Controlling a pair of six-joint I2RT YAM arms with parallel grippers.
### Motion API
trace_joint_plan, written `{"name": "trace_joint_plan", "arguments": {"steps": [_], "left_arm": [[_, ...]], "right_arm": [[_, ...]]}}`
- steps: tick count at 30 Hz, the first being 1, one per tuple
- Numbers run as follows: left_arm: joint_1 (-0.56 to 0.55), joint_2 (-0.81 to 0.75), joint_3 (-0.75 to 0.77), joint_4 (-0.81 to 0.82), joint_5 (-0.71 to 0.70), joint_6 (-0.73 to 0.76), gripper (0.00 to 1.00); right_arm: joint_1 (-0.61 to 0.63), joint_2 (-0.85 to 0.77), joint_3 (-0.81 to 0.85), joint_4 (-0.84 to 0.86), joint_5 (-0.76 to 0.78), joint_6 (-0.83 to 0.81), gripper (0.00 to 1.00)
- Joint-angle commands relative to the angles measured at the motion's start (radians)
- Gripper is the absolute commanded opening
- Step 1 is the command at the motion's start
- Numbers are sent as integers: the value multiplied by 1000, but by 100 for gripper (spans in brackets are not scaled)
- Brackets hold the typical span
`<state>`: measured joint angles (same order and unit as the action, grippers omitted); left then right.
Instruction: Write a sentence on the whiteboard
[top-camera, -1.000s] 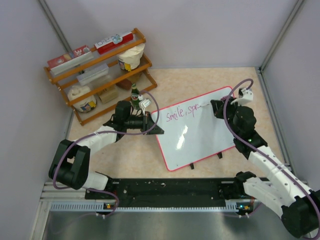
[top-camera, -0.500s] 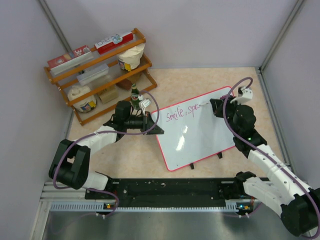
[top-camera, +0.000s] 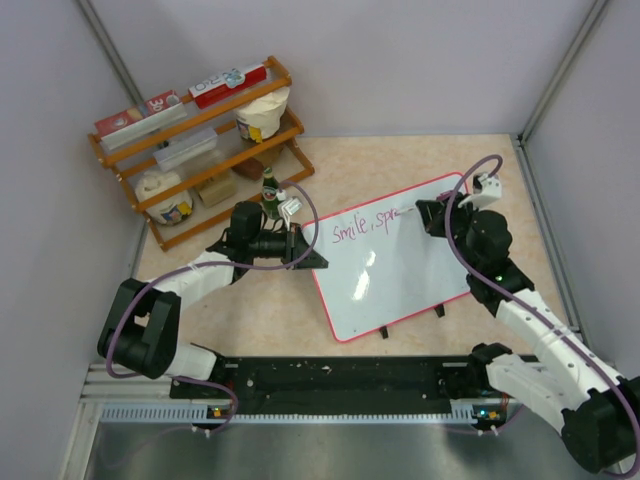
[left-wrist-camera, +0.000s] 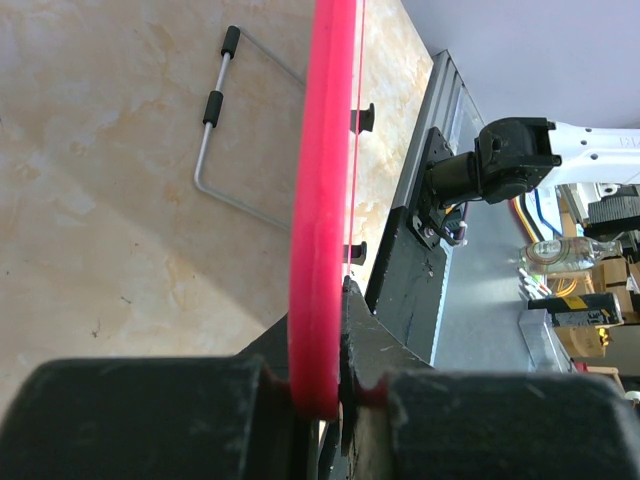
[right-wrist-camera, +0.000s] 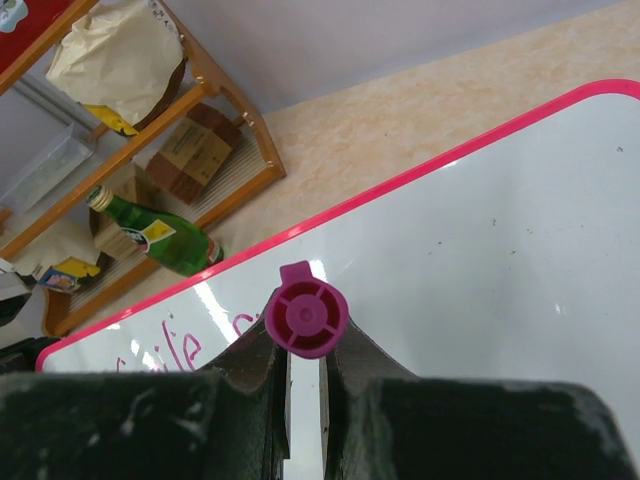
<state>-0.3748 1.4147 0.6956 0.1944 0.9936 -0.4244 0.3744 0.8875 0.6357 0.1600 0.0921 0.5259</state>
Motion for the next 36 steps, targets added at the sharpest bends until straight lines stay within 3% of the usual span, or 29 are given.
{"name": "trace_joint_plan", "arguments": {"steps": [1, 36], "left_arm": [[-44, 41, -64, -121, -144, 259, 0], [-44, 43, -64, -122, -151, 257, 0]], "right_arm": [[-14, -22, -19, -51, -8, -18, 0], [-25, -50, 45, -97, 92, -35, 0]]}}
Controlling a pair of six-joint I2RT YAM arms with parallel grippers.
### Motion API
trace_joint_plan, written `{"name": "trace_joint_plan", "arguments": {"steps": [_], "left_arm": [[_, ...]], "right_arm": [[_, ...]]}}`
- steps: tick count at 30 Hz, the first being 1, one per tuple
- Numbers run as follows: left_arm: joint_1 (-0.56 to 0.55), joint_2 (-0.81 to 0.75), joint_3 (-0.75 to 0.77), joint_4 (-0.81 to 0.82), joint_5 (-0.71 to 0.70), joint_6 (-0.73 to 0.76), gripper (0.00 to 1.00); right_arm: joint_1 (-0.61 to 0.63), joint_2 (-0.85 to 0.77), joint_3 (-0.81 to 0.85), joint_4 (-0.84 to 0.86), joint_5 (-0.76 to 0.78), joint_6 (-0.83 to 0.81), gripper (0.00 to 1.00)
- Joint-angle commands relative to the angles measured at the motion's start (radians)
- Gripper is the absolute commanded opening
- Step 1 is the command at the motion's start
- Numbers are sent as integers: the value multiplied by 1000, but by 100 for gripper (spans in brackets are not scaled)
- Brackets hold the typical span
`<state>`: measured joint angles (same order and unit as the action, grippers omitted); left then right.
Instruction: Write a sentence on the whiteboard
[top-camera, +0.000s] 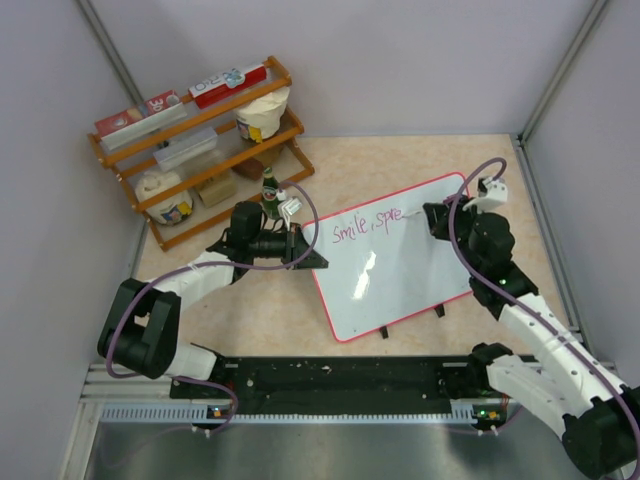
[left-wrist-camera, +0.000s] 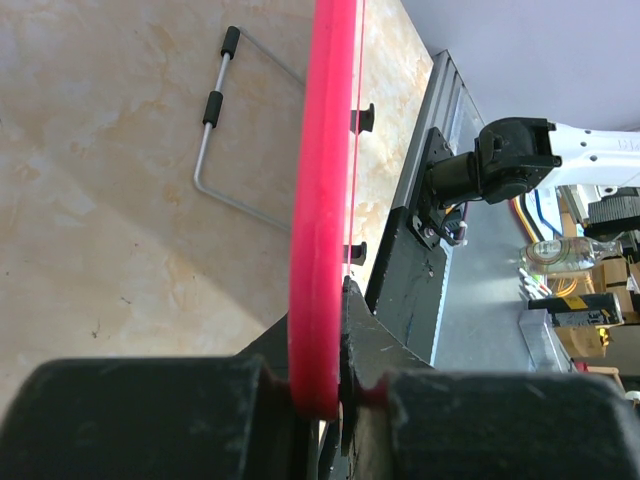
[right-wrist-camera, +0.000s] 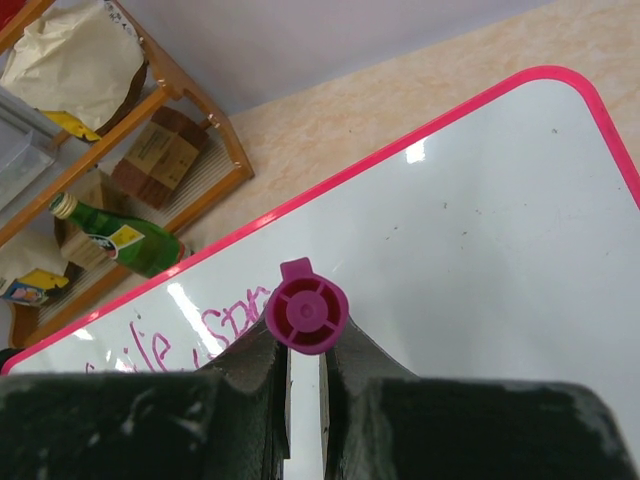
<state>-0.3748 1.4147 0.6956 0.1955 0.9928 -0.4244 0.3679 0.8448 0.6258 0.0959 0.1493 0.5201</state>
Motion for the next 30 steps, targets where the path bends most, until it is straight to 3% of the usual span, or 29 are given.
{"name": "trace_joint_plan", "arguments": {"steps": [1, 10, 18, 30], "left_arm": [[-44, 43, -62, -125, -154, 259, 0], [-44, 41, -65, -122, -151, 260, 0], [-44, 43, -65, -122, -148, 259, 0], [-44, 50, -61, -125, -148, 260, 0]], "right_arm": [[-18, -13, 60, -35, 30, -28, 0], [-36, -29, 98, -41, 15, -38, 0], [-175, -23, 71, 10, -183, 24, 0], [-175, 23, 65, 90, -277, 32, 0]]}}
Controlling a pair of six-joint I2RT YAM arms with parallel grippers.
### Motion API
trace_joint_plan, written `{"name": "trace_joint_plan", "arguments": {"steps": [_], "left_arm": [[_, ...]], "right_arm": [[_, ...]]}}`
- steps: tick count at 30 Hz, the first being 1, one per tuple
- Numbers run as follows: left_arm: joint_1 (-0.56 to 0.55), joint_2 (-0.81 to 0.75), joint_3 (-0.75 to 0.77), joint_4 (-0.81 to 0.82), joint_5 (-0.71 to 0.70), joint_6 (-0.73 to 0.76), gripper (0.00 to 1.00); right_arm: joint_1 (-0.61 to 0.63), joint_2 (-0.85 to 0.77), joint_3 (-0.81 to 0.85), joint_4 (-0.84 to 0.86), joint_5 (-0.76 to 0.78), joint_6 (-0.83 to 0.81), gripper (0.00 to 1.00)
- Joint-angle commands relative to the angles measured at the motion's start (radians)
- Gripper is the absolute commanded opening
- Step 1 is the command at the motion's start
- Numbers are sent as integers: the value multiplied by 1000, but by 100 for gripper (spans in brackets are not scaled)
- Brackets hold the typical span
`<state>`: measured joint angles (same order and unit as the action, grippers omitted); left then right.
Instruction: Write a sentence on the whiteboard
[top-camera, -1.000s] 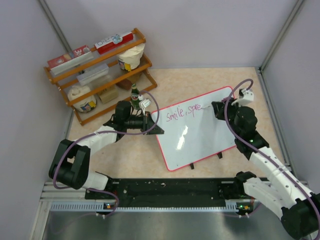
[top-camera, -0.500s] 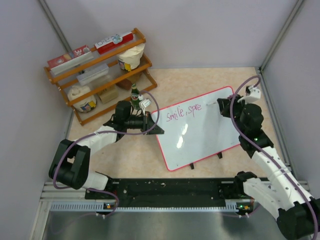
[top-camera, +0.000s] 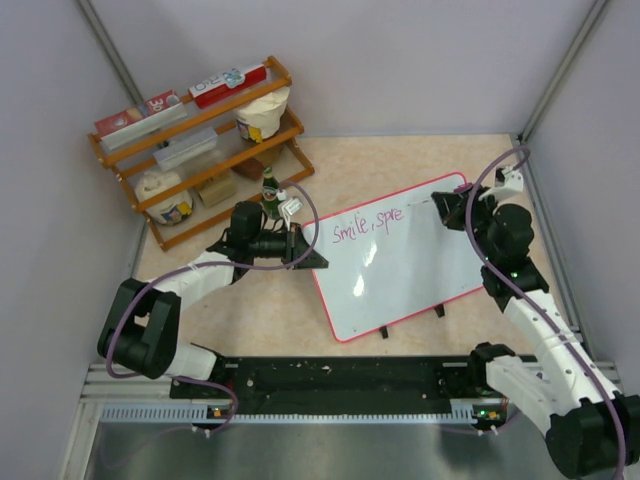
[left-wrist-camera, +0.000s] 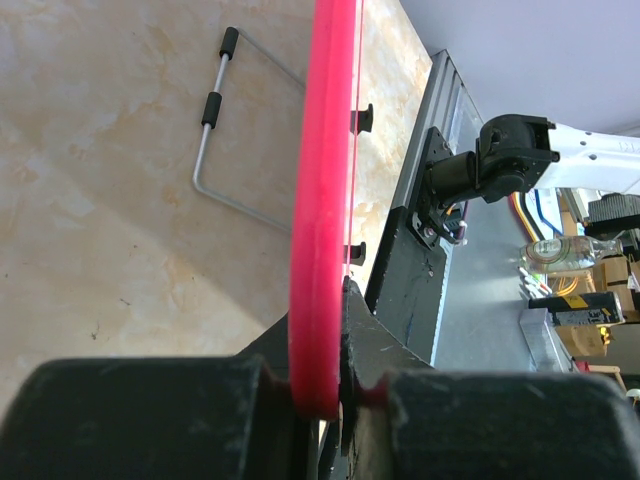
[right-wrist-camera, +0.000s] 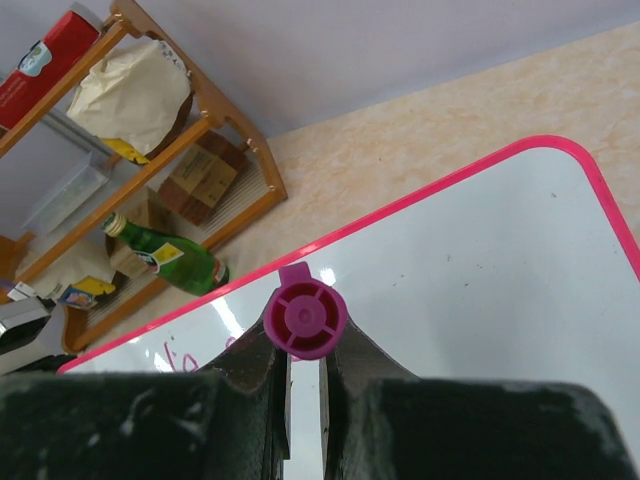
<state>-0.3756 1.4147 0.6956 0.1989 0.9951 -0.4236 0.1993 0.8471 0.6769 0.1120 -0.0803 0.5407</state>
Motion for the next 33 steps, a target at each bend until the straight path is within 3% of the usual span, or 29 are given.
{"name": "trace_joint_plan", "arguments": {"steps": [1, 33], "left_arm": [[-43, 50, -59, -128, -150, 259, 0], [-43, 52, -61, -128, -148, 259, 0]], "right_arm": [[-6, 24, 9, 84, -49, 15, 0], [-6, 70, -36, 71, 5, -5, 0]]}}
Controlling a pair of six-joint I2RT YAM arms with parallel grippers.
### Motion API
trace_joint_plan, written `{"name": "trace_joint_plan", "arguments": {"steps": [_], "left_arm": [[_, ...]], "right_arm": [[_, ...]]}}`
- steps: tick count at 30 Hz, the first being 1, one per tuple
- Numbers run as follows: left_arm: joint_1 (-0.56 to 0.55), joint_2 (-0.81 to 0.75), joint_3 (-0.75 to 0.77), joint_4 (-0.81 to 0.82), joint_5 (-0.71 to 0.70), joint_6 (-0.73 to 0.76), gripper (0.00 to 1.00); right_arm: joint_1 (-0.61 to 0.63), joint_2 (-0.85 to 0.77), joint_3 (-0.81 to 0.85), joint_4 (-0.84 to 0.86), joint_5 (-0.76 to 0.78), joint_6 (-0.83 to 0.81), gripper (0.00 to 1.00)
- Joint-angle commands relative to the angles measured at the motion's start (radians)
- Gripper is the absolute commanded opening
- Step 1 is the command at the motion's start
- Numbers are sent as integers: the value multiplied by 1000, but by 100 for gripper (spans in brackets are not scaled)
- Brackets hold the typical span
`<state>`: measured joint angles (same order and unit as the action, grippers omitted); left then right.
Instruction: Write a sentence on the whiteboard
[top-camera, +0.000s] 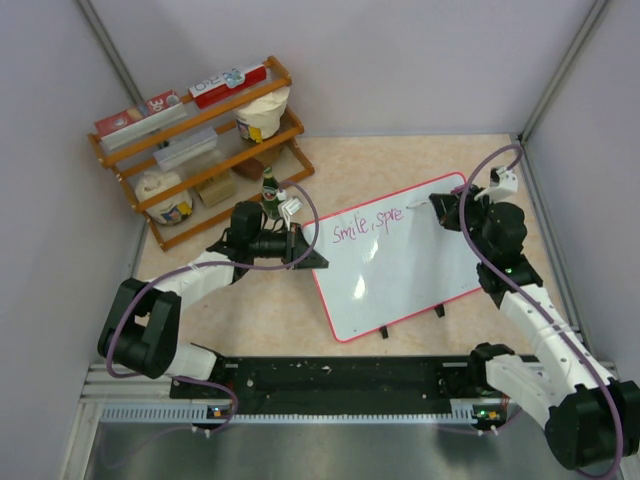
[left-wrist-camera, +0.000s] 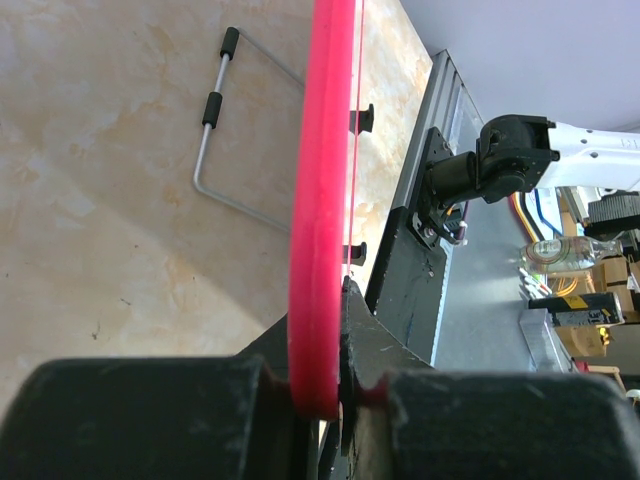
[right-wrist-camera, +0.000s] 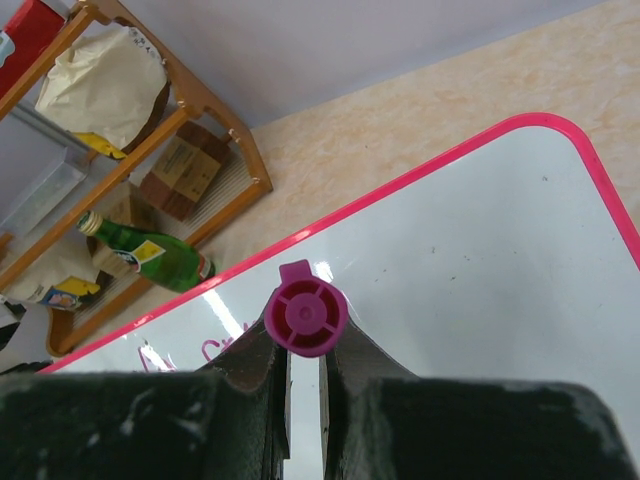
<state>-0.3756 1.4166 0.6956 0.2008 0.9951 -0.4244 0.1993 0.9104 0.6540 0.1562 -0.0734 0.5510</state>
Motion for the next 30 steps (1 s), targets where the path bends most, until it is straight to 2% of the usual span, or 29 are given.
{"name": "trace_joint_plan", "arguments": {"steps": [1, 17, 30], "left_arm": [[-43, 48, -62, -130, -148, 260, 0], [-43, 48, -61, -127, -148, 260, 0], [-45, 47, -62, -127, -150, 260, 0]], "right_arm": [[-6, 7, -13, 28, -8, -14, 0], [-6, -24, -47, -14, -54, -39, 0], [-6, -45, -76, -40, -5, -43, 0]]}}
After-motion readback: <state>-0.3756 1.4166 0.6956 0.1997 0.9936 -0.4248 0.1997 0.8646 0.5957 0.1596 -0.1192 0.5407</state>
